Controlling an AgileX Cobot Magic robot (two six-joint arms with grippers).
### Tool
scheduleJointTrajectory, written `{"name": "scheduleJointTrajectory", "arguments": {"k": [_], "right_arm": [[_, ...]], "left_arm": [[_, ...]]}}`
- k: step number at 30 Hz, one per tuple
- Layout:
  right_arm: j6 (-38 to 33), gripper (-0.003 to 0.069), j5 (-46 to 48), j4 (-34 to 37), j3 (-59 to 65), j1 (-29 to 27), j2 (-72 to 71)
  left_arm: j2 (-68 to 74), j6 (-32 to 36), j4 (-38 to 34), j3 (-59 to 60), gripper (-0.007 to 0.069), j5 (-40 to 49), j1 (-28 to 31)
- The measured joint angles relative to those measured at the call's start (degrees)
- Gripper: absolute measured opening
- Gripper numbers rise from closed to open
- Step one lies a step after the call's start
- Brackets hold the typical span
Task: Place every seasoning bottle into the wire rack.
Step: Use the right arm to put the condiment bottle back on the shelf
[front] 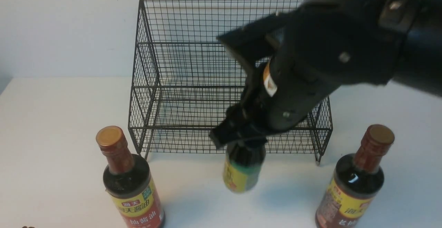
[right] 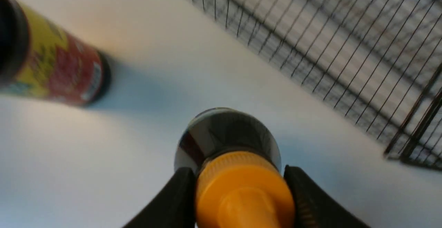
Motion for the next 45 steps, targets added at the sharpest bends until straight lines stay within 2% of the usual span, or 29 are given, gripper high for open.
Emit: {"name": "scheduleJointTrajectory", "arguments": {"k": [5,8,10,15,20,26,45], "right_arm": [[-0.7,0.0298,0.8,-6.0,-9.4,-0.8,-0.8],[-2.0,0.0298,1.1,-7.1,-13.0,-2.7,-0.8],[-3.3,0.0298,1.3,-7.1,-15.6,-6.1,-0.8],[-5.7,0.0298,1.8,-5.2,-16.4,-13.2,0.0],[-8.3,0.0298,2.3,0.0,-16.4,-20.4,3.6],[-9.2,0.0298,0.3,3.2,-16.6,-25.9,8.5],[-9.7,0.0299,-7.4,3.1,-17.7,-27.1,12.6]], "left_arm": [[0.0,0.0,0.0,0.0,-0.0004,0.0,0.0],[0.0,0.0,0.0,0.0,-0.0004,0.0,0.0],[0.0,0.0,0.0,0.0,-0.0004,0.0,0.0],[0.0,0.0,0.0,0.0,-0.0004,0.0,0.0],[0.0,0.0,0.0,0.0,-0.0004,0.0,0.0],[0.0,0.0,0.0,0.0,-0.0004,0.0,0.0],[0.0,0.0,0.0,0.0,-0.0004,0.0,0.0]]}}
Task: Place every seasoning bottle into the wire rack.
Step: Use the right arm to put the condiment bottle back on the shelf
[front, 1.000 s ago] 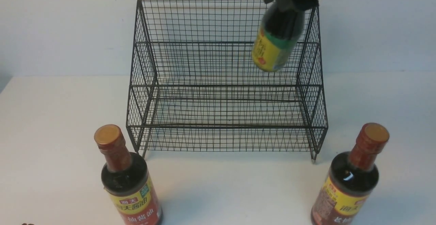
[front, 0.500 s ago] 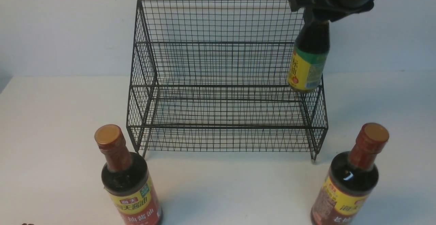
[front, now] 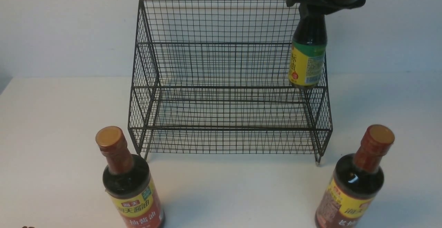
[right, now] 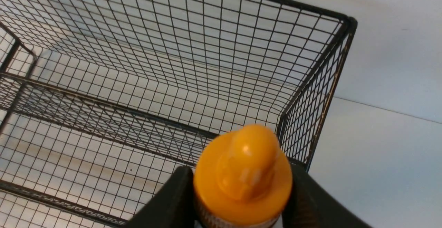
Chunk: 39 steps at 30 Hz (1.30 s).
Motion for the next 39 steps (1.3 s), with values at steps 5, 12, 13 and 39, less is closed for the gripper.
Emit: {"name": "scheduleJointTrajectory", "arguments": {"k": [5,12,13,39], "right_arm": [[-0.1,0.0299,-3.0,-0.8,0.2,0.0,0.3],[-0.1,0.0299,-4.7,-2.1,0.6,0.0,0.8],[-0.2,0.0299,-3.9,-2.3,0.7,-0.1,1.1],[0.7,0.0299,4.0,0.3,1.6,-1.6,7.6]], "left_arm": [[0.0,0.0,0.0,0.0,-0.0004,0.0,0.0],[0.0,0.0,0.0,0.0,-0.0004,0.0,0.0],[0.0,0.0,0.0,0.0,-0.0004,0.0,0.0],[0.0,0.0,0.0,0.0,-0.0004,0.0,0.0]]}}
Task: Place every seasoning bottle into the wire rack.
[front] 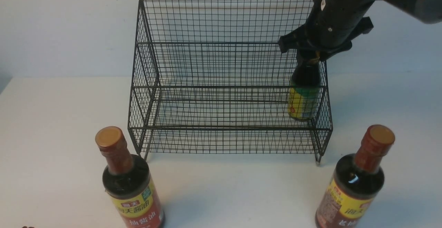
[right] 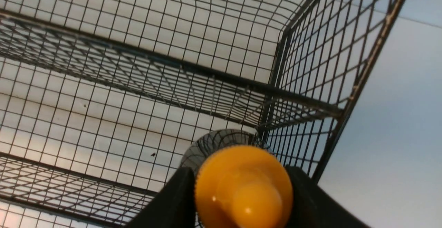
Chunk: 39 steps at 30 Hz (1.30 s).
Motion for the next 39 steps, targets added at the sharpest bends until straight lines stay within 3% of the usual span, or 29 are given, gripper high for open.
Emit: {"name": "scheduleJointTrajectory", "arguments": {"k": [8,12,14,17,25,31,34,36,39], "right_arm": [[0.0,0.0316,1.6,0.4,0.0,0.0,0.0],[0.0,0.0425,2.0,0.5,-0.4,0.0,-0.1],[0.0,0.0516,2.7,0.5,-0.5,0.0,-0.7],[0.3,0.0568,3.1,0.4,-2.4,0.0,-1.3],[-2.1,0.058,3.3,0.3,-7.1,0.0,-6.5],[-5.7,0.0498,3.7,2.1,-6.6,-0.1,-16.0],[-7.1,0.0388,3.9,3.6,-4.0,-0.1,-24.1],[-8.0,0.0275,3.9,4.2,0.3,-0.1,-32.1],[-8.2,0.0179,4.0,4.4,6.3,-0.1,-40.0]], "left_arm": [[0.0,0.0,0.0,0.0,-0.0004,0.0,0.0],[0.0,0.0,0.0,0.0,-0.0004,0.0,0.0],[0.0,0.0,0.0,0.0,-0.0004,0.0,0.0],[0.0,0.0,0.0,0.0,-0.0004,0.0,0.0],[0.0,0.0,0.0,0.0,-0.0004,0.0,0.0],[0.0,0.0,0.0,0.0,-0.0004,0.0,0.0],[0.0,0.0,0.0,0.0,-0.0004,0.0,0.0],[0.0,0.0,0.0,0.0,-0.0004,0.0,0.0],[0.0,0.0,0.0,0.0,-0.0004,0.0,0.0]]}}
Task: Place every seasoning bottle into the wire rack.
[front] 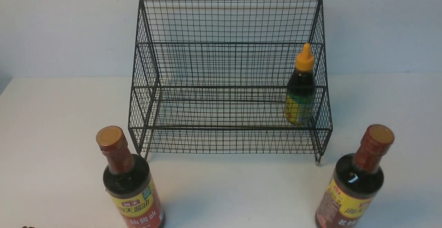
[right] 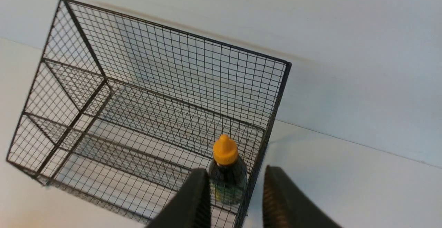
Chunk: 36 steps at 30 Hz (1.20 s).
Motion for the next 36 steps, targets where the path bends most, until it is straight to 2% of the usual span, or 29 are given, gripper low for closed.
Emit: {"name": "scheduleJointTrajectory", "arguments": {"k": [3,4,6,8,9,10,13,17,23,36], "right_arm": [[0.0,0.0038,0.0,1.2,12.6,0.0,-14.0],[0.0,0.0016,-0.8,1.6,17.1,0.0,-17.8],[0.0,0.0005,-2.4,2.0,21.9,0.0,-21.6],[0.0,-0.0011,-11.8,2.7,34.6,0.0,-29.7],[0.0,-0.0012,-12.8,2.8,34.6,0.0,-31.2],[0.0,-0.0014,-20.5,3.3,43.2,0.0,-36.0],[0.0,-0.0015,-33.1,4.7,58.6,0.0,-45.0],[0.0,-0.0015,-41.5,6.1,68.4,0.0,-48.6],[0.0,-0.0015,-44.6,5.4,71.7,0.0,-48.6],[0.0,-0.0015,-41.1,5.3,71.7,0.0,-48.6]], "left_arm": [[0.0,0.0,0.0,0.0,-0.0004,0.0,0.0],[0.0,0.0,0.0,0.0,-0.0004,0.0,0.0],[0.0,0.0,0.0,0.0,-0.0004,0.0,0.0],[0.0,0.0,0.0,0.0,-0.0004,0.0,0.0],[0.0,0.0,0.0,0.0,-0.0004,0.0,0.0],[0.0,0.0,0.0,0.0,-0.0004,0.0,0.0],[0.0,0.0,0.0,0.0,-0.0004,0.0,0.0],[0.0,0.0,0.0,0.0,-0.0004,0.0,0.0],[0.0,0.0,0.0,0.0,-0.0004,0.0,0.0],[0.0,0.0,0.0,0.0,-0.0004,0.0,0.0]]}}
